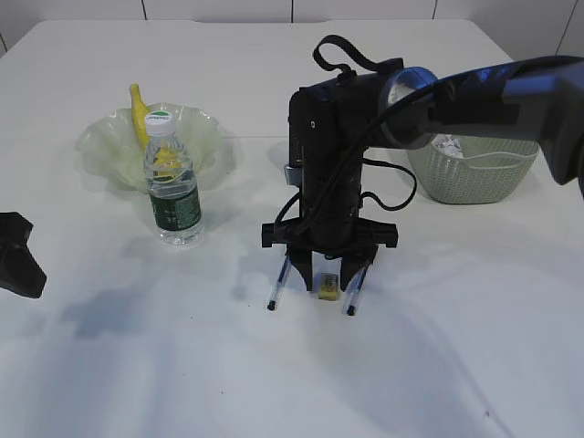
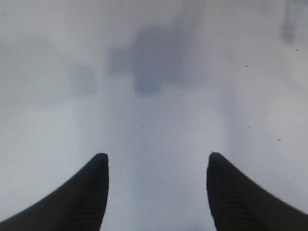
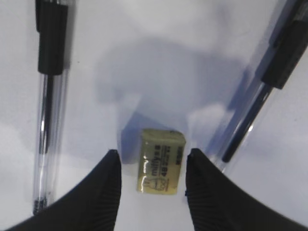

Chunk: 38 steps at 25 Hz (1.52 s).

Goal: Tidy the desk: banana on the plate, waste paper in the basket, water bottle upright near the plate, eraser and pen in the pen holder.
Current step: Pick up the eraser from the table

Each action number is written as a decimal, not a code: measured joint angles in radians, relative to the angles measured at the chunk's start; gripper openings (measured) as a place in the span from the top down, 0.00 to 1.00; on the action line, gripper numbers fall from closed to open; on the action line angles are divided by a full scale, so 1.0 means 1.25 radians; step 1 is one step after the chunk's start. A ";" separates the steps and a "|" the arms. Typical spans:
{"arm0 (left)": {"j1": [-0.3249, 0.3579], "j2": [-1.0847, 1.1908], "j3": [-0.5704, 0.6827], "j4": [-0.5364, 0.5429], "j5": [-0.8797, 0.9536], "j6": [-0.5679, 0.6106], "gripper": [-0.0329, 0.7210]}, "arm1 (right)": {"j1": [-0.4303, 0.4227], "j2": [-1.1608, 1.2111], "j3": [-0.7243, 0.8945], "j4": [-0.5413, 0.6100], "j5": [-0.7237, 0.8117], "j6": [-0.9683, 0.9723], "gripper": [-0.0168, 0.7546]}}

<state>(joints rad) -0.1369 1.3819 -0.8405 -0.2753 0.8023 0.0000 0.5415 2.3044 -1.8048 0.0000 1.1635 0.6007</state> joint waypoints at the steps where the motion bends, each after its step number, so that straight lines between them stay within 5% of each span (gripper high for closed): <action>1: 0.000 0.000 0.000 0.000 0.000 0.000 0.36 | 0.000 0.000 0.000 0.000 0.002 0.000 0.55; 24: 0.000 0.000 0.000 0.000 0.000 0.000 0.36 | 0.000 0.018 -0.001 0.006 0.006 0.000 0.59; 29: 0.000 0.000 0.000 0.000 0.000 0.000 0.36 | 0.000 0.018 -0.001 0.009 0.006 0.000 0.73; 38: 0.000 0.000 0.000 -0.002 0.000 0.000 0.36 | 0.000 0.027 -0.071 0.000 0.036 -0.009 0.75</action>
<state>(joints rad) -0.1369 1.3819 -0.8405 -0.2776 0.8023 0.0000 0.5415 2.3379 -1.8935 0.0000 1.2091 0.5900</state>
